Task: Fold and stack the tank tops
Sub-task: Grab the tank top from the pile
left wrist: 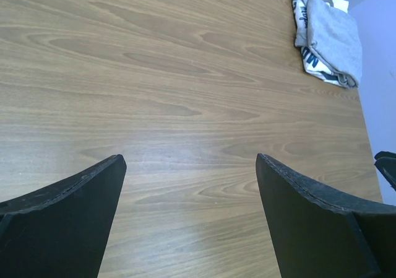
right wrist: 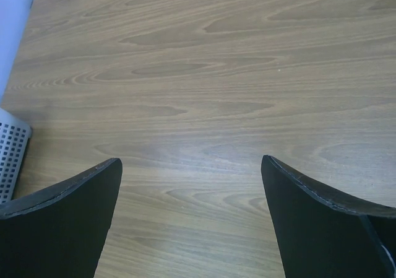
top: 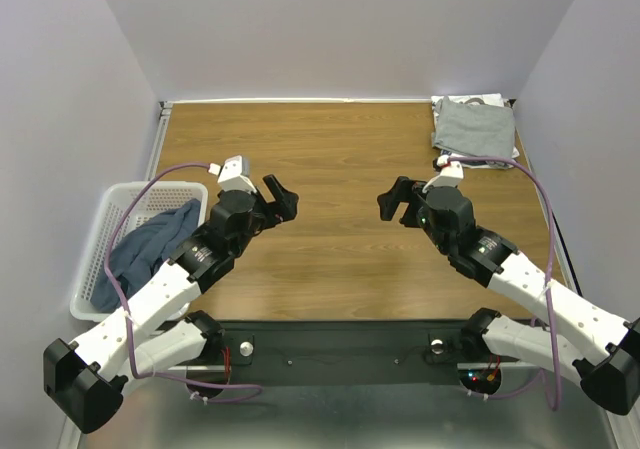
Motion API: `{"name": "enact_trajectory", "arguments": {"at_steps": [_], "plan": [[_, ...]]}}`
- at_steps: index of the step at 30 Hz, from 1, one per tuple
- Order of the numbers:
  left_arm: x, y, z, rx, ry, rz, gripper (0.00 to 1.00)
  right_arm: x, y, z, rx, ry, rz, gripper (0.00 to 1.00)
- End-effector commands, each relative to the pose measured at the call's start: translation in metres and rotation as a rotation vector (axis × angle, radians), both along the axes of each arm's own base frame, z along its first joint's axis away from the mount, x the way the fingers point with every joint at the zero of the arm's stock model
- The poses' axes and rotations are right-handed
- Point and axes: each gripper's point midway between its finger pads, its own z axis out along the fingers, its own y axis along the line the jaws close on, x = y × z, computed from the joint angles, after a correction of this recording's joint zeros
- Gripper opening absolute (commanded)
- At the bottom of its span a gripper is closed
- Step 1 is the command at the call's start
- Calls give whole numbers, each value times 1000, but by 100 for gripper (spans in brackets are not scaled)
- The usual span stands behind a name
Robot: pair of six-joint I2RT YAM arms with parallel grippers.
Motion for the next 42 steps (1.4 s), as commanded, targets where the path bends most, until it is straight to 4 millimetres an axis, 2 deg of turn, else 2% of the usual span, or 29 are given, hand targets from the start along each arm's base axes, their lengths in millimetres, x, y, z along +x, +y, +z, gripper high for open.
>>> {"name": "enact_trajectory", "arguments": {"at_steps": [1, 3, 4, 5, 6, 7, 8, 9, 11, 12, 13, 15, 18, 19, 20, 21, 22, 24, 29, 37, 42], "plan": [[2, 8, 21, -25, -23, 54, 98, 2, 3, 23, 6, -43, 17, 100], [4, 15, 19, -11, 1, 99, 98, 2, 4, 21, -5, -32, 31, 100], [7, 16, 27, -16, -3, 116, 98, 1, 7, 20, -11, -24, 44, 100], [8, 20, 26, 3, 12, 141, 98, 2, 8, 19, -19, -14, 50, 100], [10, 22, 38, -4, -1, 156, 99, 1, 11, 18, -25, -9, 64, 100], [12, 26, 41, 5, -1, 183, 98, 1, 12, 18, -26, -8, 69, 100], [14, 41, 34, 58, 22, 261, 99, 2, 13, 17, -32, -2, 76, 100], [19, 54, 44, 44, 22, 336, 99, 1, 16, 17, -29, 3, 92, 100], [28, 84, 42, 76, 59, 459, 99, -1, 19, 15, -24, 11, 110, 100], [33, 114, 44, 85, 82, 554, 99, -2, 22, 13, -22, 19, 121, 100], [33, 115, 44, 93, 95, 556, 99, -2, 22, 12, -23, 22, 124, 100], [35, 172, 44, 109, 129, 737, 99, -1, 24, 8, -24, 35, 129, 100], [31, 215, 37, 108, 146, 874, 99, -1, 27, 5, -21, 47, 137, 100], [28, 228, 26, 122, 169, 912, 99, -2, 29, 5, -15, 49, 146, 100], [25, 253, 16, 120, 195, 996, 99, -2, 31, 4, -13, 55, 149, 100], [26, 264, 7, 110, 212, 1030, 98, -2, 32, 4, -11, 58, 154, 100], [24, 275, -17, 107, 274, 1070, 98, -2, 36, 4, -5, 63, 166, 100], [17, 297, -45, 74, 341, 1151, 98, -2, 39, 4, -4, 70, 179, 100], [15, 314, -105, 25, 501, 1224, 95, 1, 42, -1, -24, 79, 190, 100], [11, 319, -163, 22, 662, 1267, 91, 1, 41, -6, -31, 92, 187, 100], [8, 319, -181, 33, 712, 1270, 83, 0, 41, -10, -35, 98, 185, 100]]}}
